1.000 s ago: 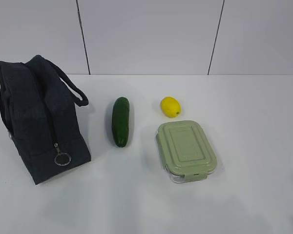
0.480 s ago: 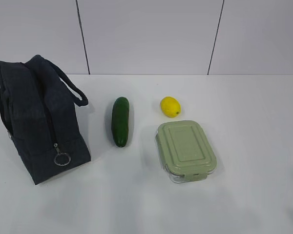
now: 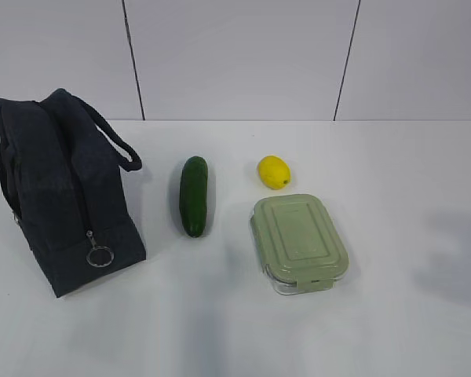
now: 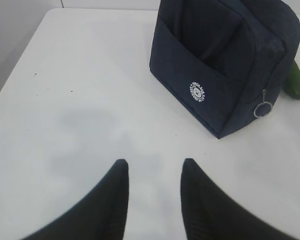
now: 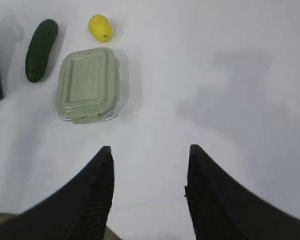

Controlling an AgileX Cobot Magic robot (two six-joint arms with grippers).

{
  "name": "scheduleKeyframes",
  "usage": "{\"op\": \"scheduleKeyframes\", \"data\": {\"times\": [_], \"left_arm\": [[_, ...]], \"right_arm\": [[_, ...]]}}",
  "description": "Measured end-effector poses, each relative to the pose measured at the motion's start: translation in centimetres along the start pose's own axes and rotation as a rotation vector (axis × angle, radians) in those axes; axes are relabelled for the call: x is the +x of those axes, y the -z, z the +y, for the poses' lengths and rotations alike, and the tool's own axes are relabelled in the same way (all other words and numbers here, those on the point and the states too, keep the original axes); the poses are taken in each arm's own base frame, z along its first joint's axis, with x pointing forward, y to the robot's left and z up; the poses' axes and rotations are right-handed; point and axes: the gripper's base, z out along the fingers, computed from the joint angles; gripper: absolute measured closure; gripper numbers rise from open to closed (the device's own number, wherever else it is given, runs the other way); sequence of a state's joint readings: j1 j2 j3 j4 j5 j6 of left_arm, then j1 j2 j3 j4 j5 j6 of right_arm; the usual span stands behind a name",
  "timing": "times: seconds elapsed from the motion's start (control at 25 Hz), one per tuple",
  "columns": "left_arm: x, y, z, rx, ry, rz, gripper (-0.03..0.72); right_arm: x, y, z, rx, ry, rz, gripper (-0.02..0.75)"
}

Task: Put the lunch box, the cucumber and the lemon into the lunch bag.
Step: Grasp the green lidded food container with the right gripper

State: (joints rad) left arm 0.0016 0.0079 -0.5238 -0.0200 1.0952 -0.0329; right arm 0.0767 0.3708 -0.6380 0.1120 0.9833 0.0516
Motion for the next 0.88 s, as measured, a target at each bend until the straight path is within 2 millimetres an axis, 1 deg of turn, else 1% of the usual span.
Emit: {"op": "scheduleKeyframes", "data": {"times": [0.2,0.32,0.48,0.68,0.88], "left_arm": [[0.0,0.0,0.0,0.0,0.0,0.0,0.448],[0.0,0.0,0.0,0.0,0.0,0.0,0.448],[0.0,0.0,0.0,0.0,0.0,0.0,0.448],[0.0,0.0,0.0,0.0,0.0,0.0,0.448],[0.0,0.0,0.0,0.0,0.0,0.0,0.448]], "right_arm": [[-1.7,-3.6,0.7,-0.081,-0.104,0.113,0.356],[-2.2,-5.6,1.0,-0.106,-0.159,0.193,0.356],[-3.7,-7.8,1.3,-0.133,-0.172,0.265,0.356],[-7.0,-10.1,1.9,-0.182,-0.148,0.32,0.356],[-10.2,-12.9,2.6,-0.254,-0.051,0.429,0.356]]}}
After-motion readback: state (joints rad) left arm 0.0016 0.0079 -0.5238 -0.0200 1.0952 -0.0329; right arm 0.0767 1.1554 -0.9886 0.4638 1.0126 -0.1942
